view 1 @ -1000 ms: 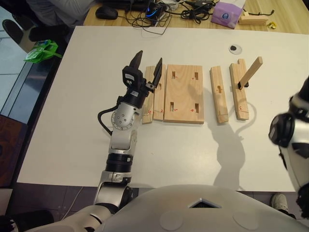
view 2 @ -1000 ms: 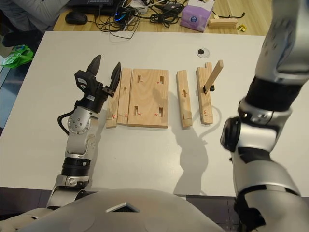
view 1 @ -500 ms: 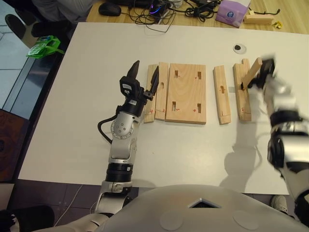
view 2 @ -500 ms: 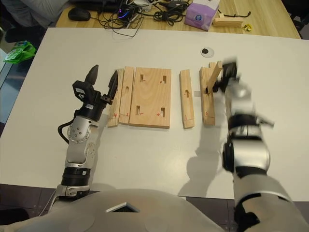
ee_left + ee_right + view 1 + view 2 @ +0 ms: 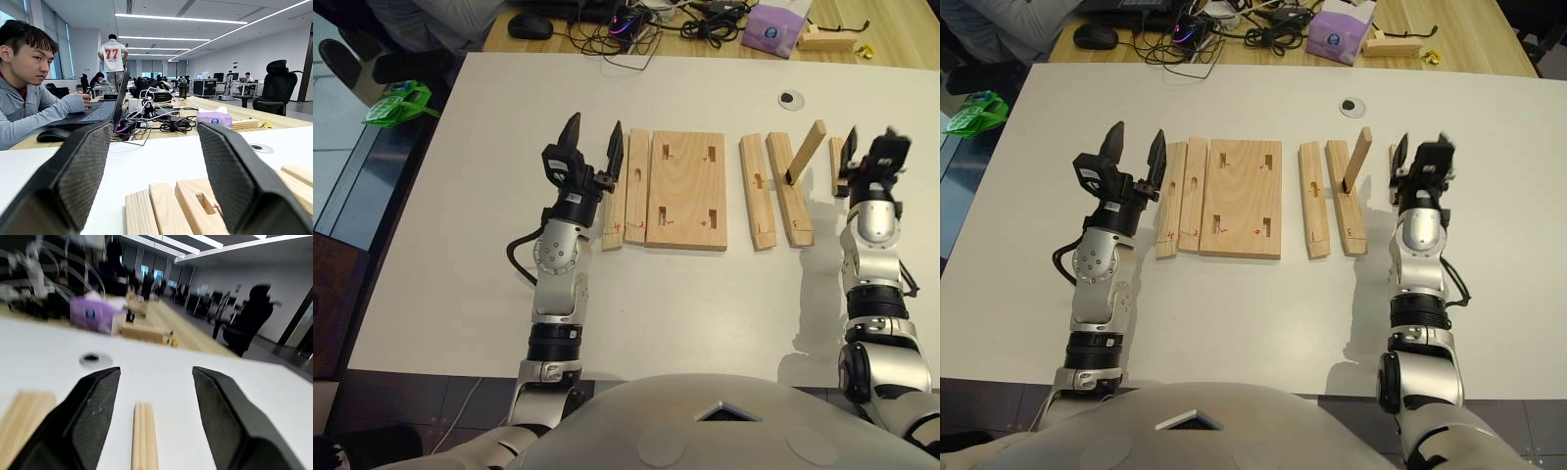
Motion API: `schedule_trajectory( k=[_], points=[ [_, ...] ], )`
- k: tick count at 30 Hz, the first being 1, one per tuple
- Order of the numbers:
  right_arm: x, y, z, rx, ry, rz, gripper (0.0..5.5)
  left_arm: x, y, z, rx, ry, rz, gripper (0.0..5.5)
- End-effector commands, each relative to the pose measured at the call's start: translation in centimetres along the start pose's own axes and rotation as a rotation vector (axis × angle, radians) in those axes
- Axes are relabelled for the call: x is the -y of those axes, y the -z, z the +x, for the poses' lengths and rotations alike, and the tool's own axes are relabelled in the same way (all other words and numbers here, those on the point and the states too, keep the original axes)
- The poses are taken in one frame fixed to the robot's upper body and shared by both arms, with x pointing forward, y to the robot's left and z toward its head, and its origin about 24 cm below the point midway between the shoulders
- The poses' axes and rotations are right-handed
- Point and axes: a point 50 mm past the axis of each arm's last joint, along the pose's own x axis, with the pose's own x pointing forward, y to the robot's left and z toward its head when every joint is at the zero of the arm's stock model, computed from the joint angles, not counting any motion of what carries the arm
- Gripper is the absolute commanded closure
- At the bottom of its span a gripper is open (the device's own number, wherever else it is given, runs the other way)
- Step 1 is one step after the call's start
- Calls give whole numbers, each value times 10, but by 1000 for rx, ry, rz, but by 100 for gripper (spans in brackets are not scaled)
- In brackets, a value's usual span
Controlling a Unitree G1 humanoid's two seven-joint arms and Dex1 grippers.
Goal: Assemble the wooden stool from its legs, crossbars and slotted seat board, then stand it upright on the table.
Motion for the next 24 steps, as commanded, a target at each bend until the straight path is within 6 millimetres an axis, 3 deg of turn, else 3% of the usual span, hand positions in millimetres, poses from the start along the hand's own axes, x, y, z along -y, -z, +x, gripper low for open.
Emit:
schedule_trajectory(
  k=[1,4,6,9,12,14,15,17,18,19,21,24],
  points=[
    [-2,-59,5,202,62,75,276,4,3,0,-17,5,-10,233],
    [-8,-97,16,270,32,132,276,5,4,0,-17,9,-13,233],
    [-18,-131,34,330,-32,169,276,6,3,1,-15,7,-13,233],
    [-12,-206,61,539,-28,217,276,6,2,5,-7,6,-13,233],
    [-3,-281,69,731,-51,217,276,5,2,8,-2,6,-12,233],
    [-2,-304,71,746,-83,191,276,2,2,8,0,-3,-4,233],
    [-5,-299,76,668,-115,185,276,0,2,8,2,-10,0,233],
    [-24,-246,89,379,-203,166,276,-2,0,7,6,-15,4,233],
    [-34,-211,92,219,-248,170,276,-1,0,7,8,-13,5,233],
    [-45,-140,88,-42,-265,167,276,0,-1,7,9,-8,2,233],
    [-57,-21,52,-478,-305,141,276,4,-1,6,12,-6,-7,233],
    [-58,101,-36,-957,-336,74,276,9,-1,4,12,-5,-16,233]
  ],
)
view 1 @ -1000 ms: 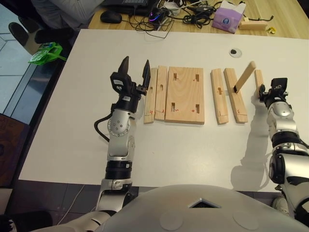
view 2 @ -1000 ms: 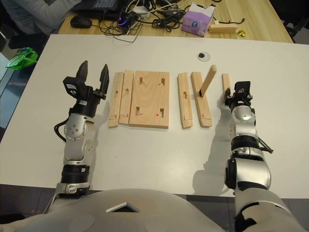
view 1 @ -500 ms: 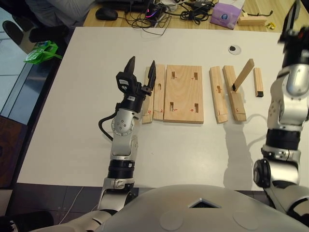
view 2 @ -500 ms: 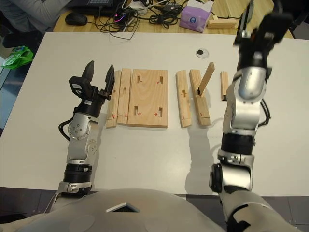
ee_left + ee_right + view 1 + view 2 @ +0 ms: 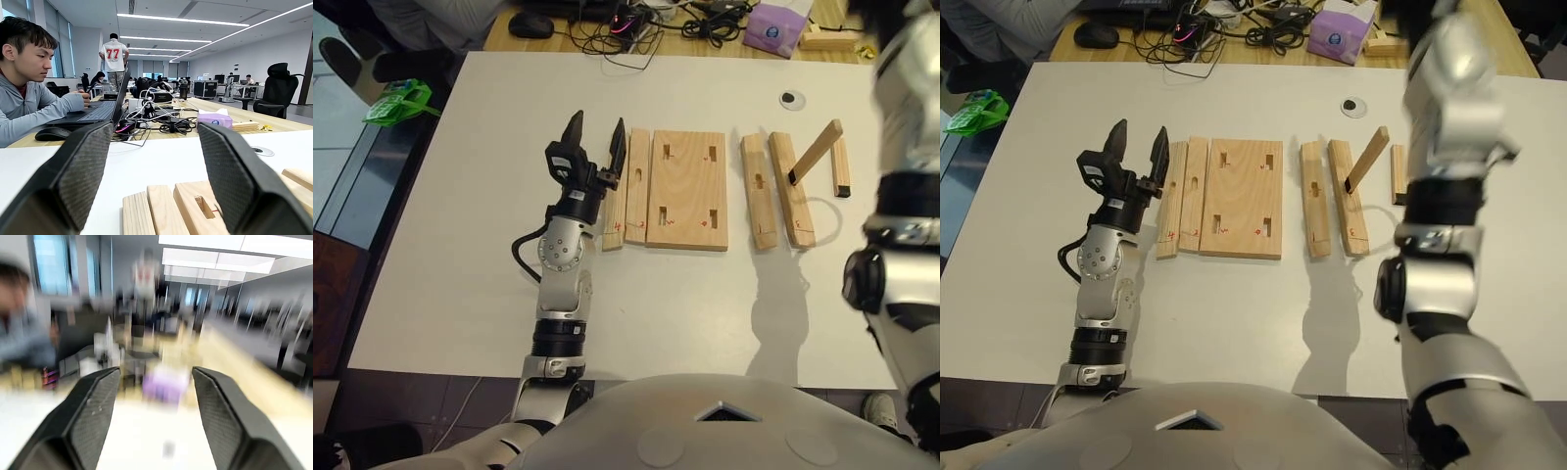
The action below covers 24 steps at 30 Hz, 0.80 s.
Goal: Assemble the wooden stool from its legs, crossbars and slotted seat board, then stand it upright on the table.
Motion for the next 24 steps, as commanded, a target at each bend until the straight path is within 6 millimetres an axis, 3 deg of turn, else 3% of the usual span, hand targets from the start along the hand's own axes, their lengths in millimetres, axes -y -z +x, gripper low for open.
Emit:
schedule_trajectory(
  k=[1,2,4,6,8,10,15,17,20,24],
  points=[
    [-2,204,-64,-728,-9,24,276,8,-2,0,6,13,1,233],
    [-3,218,-74,-764,-12,24,276,9,-2,1,8,16,0,233],
    [-13,202,-61,-658,-47,41,276,4,-2,0,8,2,5,233],
    [-22,172,-40,-481,-89,38,276,1,-1,0,4,-7,10,233],
    [-31,127,-21,-217,-119,34,276,0,-2,3,7,-8,12,233],
    [-35,88,-16,14,-118,18,276,1,-2,5,10,-6,10,233],
    [-36,-6,-42,534,-87,6,276,4,-2,6,11,6,-2,233],
    [-38,-29,-56,626,-105,3,276,4,-3,6,12,7,-1,233],
    [-44,-34,-68,573,-232,15,276,3,-4,8,16,11,2,233],
    [-37,-12,-85,373,-385,12,276,0,-5,7,14,14,8,233]
  ],
)
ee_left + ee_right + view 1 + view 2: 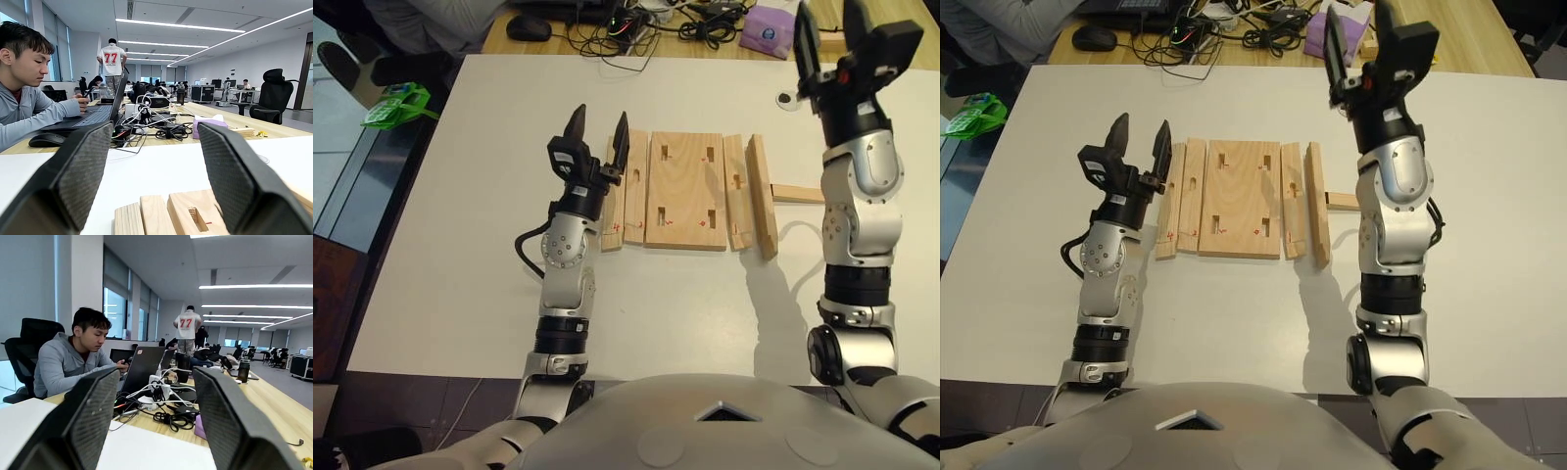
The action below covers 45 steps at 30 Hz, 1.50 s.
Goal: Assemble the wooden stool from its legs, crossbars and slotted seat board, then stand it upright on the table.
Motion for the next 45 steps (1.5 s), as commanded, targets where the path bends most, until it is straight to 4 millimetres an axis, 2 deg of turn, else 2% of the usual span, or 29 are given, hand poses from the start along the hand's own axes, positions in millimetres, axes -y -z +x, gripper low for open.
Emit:
schedule_trajectory(
  k=[1,4,7,9,12,15,18,23,27,30,33,37,40,43,45],
  points=[
    [5,17,-32,-237,-135,66,276,-3,-2,1,-6,7,12,233],
    [12,34,-67,-442,-196,131,276,-6,-1,-3,-13,-3,18,233],
    [17,47,-86,-579,-148,149,246,-7,-1,-6,-17,-14,21,233],
    [14,62,-96,-702,-129,147,203,-6,0,-6,-21,-17,22,233],
    [0,94,-125,-943,-145,160,196,-7,0,-4,-26,-19,30,233],
    [1,103,-139,-1054,-110,116,196,-10,0,-5,-27,-24,36,233],
    [8,103,-144,-1088,-55,89,196,-9,1,-6,-30,-22,34,233],
    [17,105,-148,-1126,13,104,272,-10,1,-6,-31,-33,34,233],
    [21,114,-160,-1195,34,163,349,-9,2,-6,-31,-32,32,233],
    [19,115,-159,-1182,42,200,396,-10,1,-5,-29,-25,36,233],
    [23,110,-145,-1059,68,145,446,-12,-1,-4,-26,-20,41,233],
    [24,91,-115,-795,49,-70,448,-14,-4,-2,-21,-14,40,233],
    [23,84,-105,-673,24,-188,449,-15,-9,3,-11,-17,15,233],
    [24,79,-96,-579,-12,-304,449,-18,-22,12,4,-15,-49,233],
    [24,72,-87,-500,-79,-451,449,-19,-37,24,1,-2,-144,233]
  ],
)
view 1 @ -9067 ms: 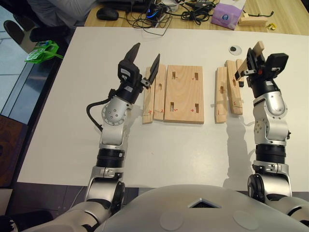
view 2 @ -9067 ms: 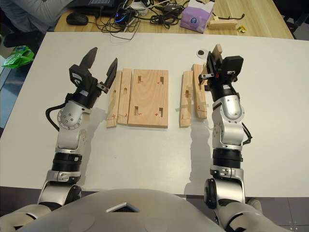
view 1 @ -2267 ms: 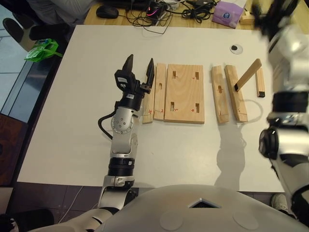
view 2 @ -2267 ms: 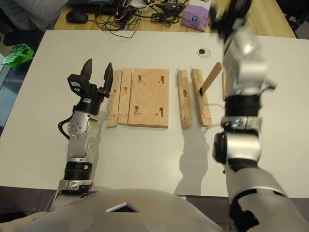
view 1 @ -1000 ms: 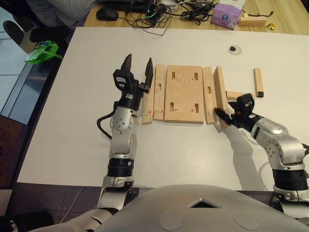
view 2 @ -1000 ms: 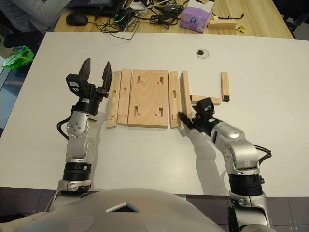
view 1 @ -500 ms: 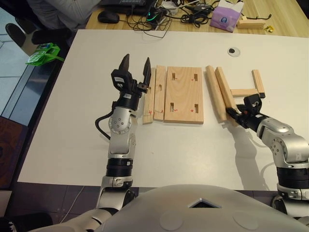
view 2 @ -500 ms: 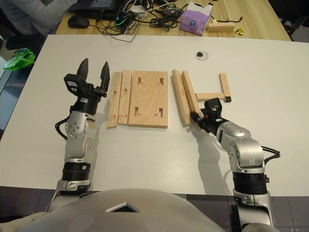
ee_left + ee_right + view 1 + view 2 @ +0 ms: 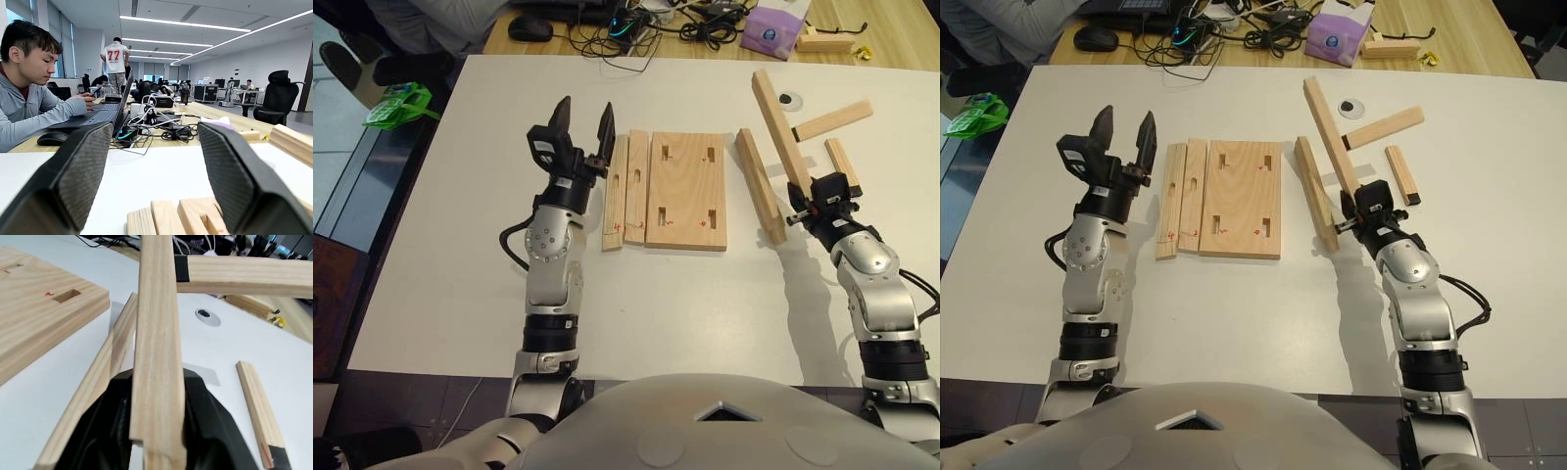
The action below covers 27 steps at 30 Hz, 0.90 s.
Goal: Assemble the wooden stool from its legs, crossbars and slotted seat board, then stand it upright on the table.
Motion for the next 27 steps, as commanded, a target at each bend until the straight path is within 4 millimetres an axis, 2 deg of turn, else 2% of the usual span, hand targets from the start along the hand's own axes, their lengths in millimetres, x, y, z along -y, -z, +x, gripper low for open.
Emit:
schedule_trajectory(
  k=[1,4,6,8,11,13,16,22,25,27],
  points=[
    [5,-22,9,155,-17,-276,449,0,-30,23,8,33,-178,233],
    [8,-40,20,291,-25,-514,449,13,-49,38,-33,119,-552,233],
    [14,-58,28,392,3,-637,449,25,-52,41,-115,196,-797,233],
    [18,-76,35,492,42,-741,449,31,-48,43,-178,178,-947,233],
    [18,-94,42,598,80,-837,449,40,-47,47,-208,172,-1103,233],
    [13,-103,47,665,76,-920,449,46,-44,50,-225,149,-1167,233],
    [5,-108,53,716,56,-995,449,49,-51,54,-199,150,-1208,233],
    [-13,-96,59,710,-6,-979,449,45,-55,56,-163,147,-1185,233],
    [-19,-94,56,738,-17,-989,449,43,-51,56,-176,115,-1165,233],
    [-20,-94,55,746,-20,-993,449,43,-44,55,-214,88,-1124,259]
  ],
)
